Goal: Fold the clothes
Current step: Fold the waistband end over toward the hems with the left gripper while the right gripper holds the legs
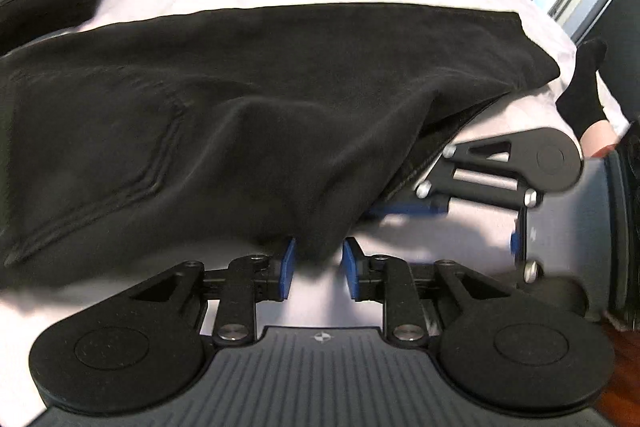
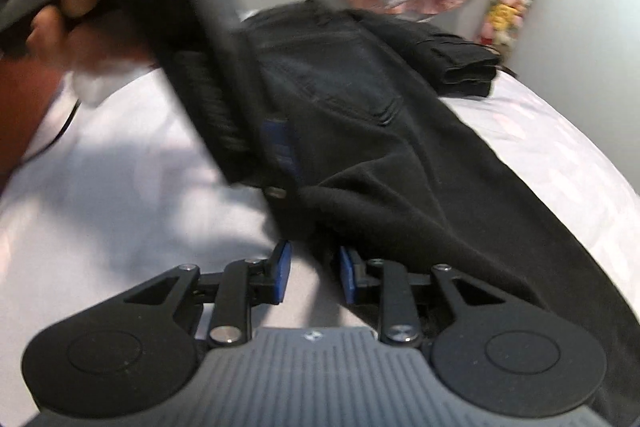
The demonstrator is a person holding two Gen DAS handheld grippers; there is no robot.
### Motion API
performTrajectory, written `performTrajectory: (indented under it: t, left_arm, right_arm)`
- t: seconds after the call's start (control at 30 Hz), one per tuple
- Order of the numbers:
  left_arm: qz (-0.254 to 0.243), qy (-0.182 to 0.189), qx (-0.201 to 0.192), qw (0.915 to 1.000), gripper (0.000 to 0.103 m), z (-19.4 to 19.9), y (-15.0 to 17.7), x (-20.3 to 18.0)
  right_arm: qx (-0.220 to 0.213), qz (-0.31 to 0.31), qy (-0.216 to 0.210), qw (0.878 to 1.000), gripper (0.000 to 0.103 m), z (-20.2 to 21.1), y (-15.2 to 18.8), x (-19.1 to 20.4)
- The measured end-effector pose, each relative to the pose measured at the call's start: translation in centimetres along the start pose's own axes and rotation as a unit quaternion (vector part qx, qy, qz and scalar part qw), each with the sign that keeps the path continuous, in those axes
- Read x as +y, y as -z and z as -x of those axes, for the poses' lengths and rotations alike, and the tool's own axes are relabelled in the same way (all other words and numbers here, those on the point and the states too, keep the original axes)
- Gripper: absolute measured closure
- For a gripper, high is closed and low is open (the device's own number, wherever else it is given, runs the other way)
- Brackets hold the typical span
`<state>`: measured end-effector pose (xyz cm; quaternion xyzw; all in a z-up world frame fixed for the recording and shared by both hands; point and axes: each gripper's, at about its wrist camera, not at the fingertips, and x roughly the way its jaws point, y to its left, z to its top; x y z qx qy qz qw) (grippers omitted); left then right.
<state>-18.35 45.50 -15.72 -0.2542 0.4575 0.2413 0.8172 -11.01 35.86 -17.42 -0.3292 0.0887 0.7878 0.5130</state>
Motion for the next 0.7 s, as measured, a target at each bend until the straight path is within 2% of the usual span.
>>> performTrajectory:
  t: [0.1, 0.13, 0.17, 0.23, 0.27, 0.33, 0.37, 0.43, 0.53, 0.6, 0.63, 0.67, 0.7]
  left_arm:
    - [0.031, -0.021, -0.014, 0.9992, 0.070, 1.5, 1.5, 1.9]
    - [0.050, -0.032, -0.025, 0.9979, 0.069, 2.3, 1.9, 3.0]
    - [0.081, -0.041, -0.039, 0.9951, 0.069, 3.0, 2.3, 4.4]
    - [0.155, -0.055, -0.067, 0.9841, 0.063, 4.2, 3.1, 7.3]
    - [0.192, -0.061, -0.082, 0.9762, 0.058, 4.9, 3.5, 8.8]
    - [0.264, -0.075, -0.109, 0.9555, 0.057, 6.1, 4.3, 11.8]
    - [0.295, -0.078, -0.121, 0.9444, 0.056, 6.7, 4.8, 13.2]
    - [0.353, -0.070, -0.139, 0.9225, 0.048, 7.2, 5.9, 15.6]
    - [0.434, -0.040, -0.170, 0.8840, 0.040, 7.5, 7.9, 18.6]
    - [0.478, -0.013, -0.190, 0.8574, 0.031, 7.3, 9.0, 20.2]
    - [0.494, 0.001, -0.198, 0.8465, 0.031, 7.0, 9.4, 20.8]
    - [0.505, 0.013, -0.203, 0.8389, 0.030, 6.6, 9.4, 21.3]
    - [0.511, 0.020, -0.206, 0.8344, 0.029, 6.2, 9.3, 21.7]
  right_arm:
    - [-0.021, -0.027, 0.010, 0.999, 0.068, 0.0, -0.6, -0.1]
    - [-0.024, -0.030, 0.012, 0.999, 0.063, -0.1, -0.9, 0.0]
    - [-0.027, -0.033, 0.014, 0.999, 0.060, -0.3, -1.1, 0.1]
    - [-0.025, -0.046, 0.012, 0.999, 0.058, -1.4, -1.6, -0.1]
    - [-0.021, -0.050, 0.008, 0.999, 0.058, -1.8, -1.6, 0.2]
    - [-0.011, -0.046, 0.004, 0.999, 0.059, -2.6, -1.8, 0.6]
    - [-0.005, -0.041, 0.009, 0.999, 0.068, -2.5, -1.7, 0.9]
    - [0.007, -0.046, 0.021, 0.999, 0.083, -2.2, -1.5, 1.0]
    - [0.006, -0.113, 0.001, 0.994, 0.084, -1.9, -1.3, -0.5]
    - [0.002, -0.117, 0.000, 0.993, 0.082, -1.7, -1.2, -0.3]
    - [0.000, -0.118, -0.002, 0.993, 0.074, -1.5, -1.2, -0.1]
    - [-0.002, -0.114, -0.007, 0.993, 0.058, -1.3, -1.2, 0.2]
    - [-0.002, -0.112, -0.010, 0.994, 0.053, -1.3, -1.3, 0.5]
